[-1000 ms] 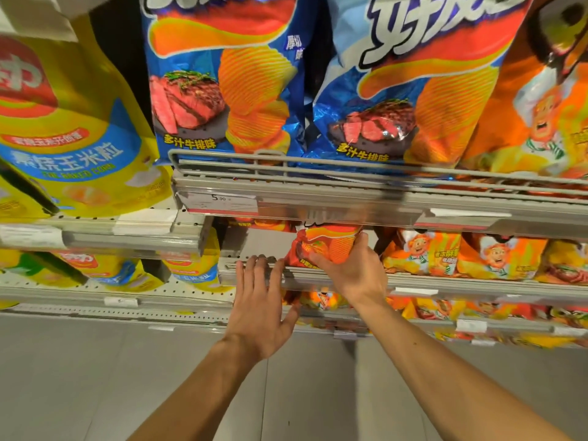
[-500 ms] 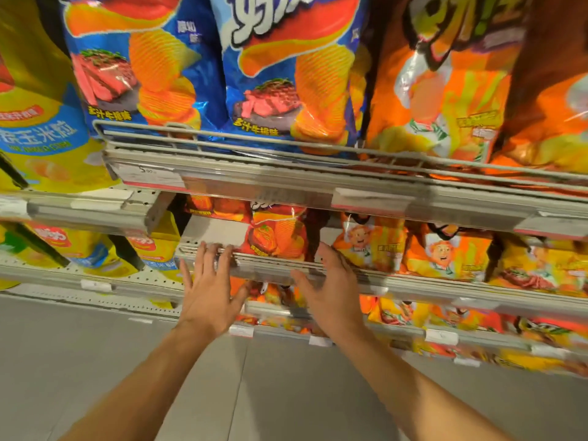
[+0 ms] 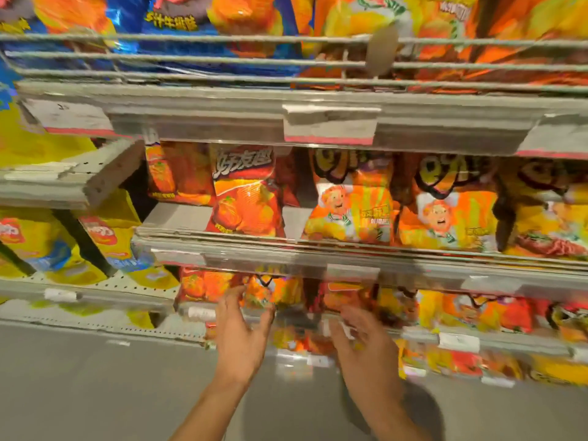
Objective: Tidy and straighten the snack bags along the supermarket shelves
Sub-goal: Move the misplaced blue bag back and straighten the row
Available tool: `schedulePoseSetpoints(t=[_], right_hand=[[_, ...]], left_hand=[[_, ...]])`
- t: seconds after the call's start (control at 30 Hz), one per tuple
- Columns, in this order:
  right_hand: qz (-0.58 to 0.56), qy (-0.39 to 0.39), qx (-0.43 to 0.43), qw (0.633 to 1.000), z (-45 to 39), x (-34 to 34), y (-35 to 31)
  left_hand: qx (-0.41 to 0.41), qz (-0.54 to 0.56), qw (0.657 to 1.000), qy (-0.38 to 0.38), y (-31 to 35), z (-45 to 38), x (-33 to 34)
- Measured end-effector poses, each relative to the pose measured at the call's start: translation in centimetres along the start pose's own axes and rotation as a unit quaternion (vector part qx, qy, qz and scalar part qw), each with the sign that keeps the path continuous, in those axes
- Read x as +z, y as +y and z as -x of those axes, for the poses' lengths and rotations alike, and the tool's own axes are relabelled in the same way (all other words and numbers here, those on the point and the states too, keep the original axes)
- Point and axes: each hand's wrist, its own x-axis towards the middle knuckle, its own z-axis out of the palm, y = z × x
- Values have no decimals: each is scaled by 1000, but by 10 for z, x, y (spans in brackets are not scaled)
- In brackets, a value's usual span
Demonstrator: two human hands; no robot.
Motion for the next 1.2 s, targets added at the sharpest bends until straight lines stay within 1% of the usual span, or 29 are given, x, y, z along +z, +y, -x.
schedulePoseSetpoints(t=[0.13, 0.27, 0.37, 0.47, 0.6, 0.7, 0.83, 1.03, 1.1, 1.2], right_hand=[[9, 28, 1, 1000, -23, 4, 46], [0, 65, -49, 997, -50, 12, 83], [-54, 99, -81, 990, -66, 17, 107], [-37, 121, -119, 985, -79, 21, 124], [-26, 133, -158, 978, -81, 24, 139], [-6, 131, -174, 976, -82, 22, 144], [50, 97, -183, 977, -91, 22, 138], [112, 55, -162, 979, -113, 23, 129], [122, 53, -150, 980, -121, 25, 128], [103, 40, -123, 986, -136, 27, 131]], left_hand=[[18, 20, 999, 25, -30, -4, 30], [51, 32, 997, 55, -53, -10, 55], [76, 57, 992, 82, -65, -15, 69], [105, 69, 987, 96, -79, -21, 83], [120, 77, 985, 100, -93, -22, 91], [128, 65, 986, 82, -94, -24, 88], [141, 71, 985, 63, -89, -33, 83], [133, 64, 989, -3, -86, -50, 78], [119, 75, 990, -19, -86, -56, 77], [70, 109, 990, -64, -90, -67, 77]])
